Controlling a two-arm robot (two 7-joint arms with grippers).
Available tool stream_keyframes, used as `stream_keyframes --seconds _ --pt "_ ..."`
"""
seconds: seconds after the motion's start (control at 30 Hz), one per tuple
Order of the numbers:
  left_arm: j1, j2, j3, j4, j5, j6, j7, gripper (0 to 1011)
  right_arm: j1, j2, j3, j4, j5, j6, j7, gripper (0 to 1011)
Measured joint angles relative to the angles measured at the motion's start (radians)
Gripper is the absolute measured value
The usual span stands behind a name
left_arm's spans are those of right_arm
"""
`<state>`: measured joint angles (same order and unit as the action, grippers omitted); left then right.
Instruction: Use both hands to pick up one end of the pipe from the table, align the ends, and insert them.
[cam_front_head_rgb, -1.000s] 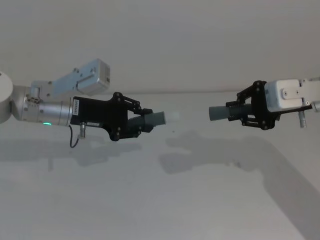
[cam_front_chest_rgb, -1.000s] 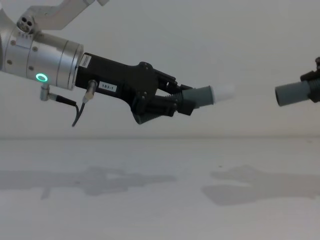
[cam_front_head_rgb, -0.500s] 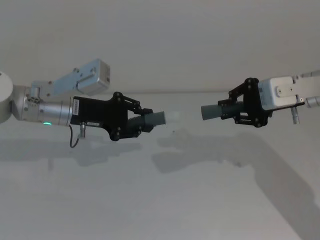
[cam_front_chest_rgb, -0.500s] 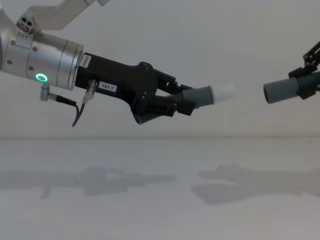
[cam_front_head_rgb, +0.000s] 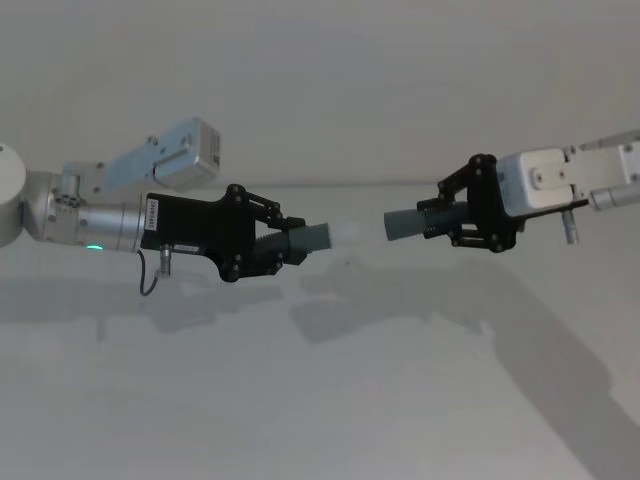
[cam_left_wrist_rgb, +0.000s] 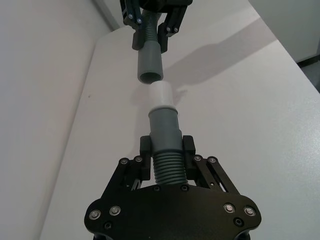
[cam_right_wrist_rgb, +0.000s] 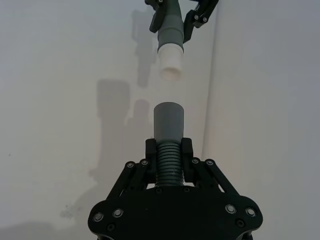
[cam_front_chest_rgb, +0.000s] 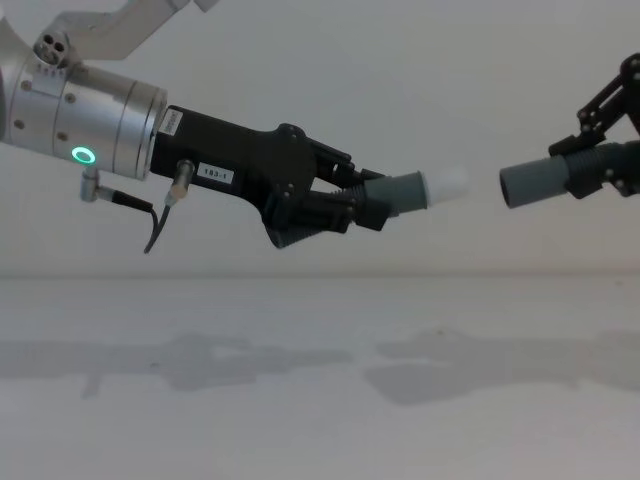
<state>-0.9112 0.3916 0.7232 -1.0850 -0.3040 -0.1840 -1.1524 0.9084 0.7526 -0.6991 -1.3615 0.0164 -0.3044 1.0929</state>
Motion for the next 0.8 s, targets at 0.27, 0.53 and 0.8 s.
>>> stream_keyframes --seconds 0.27,0.53,0.8 --pt "0.0 0.0 0.0 0.0 0.0 0.0 0.0 335 0.014 -0.022 -0.013 0.022 0.003 -0.004 0.003 259" --pt "0.0 0.0 0.0 0.0 0.0 0.0 0.0 335 0.026 -0.041 -0.027 0.041 0.007 -0.008 0.005 259" --pt "0.0 0.0 0.0 0.0 0.0 0.0 0.0 335 0.038 -0.054 -0.037 0.052 0.013 -0.012 0.009 259"
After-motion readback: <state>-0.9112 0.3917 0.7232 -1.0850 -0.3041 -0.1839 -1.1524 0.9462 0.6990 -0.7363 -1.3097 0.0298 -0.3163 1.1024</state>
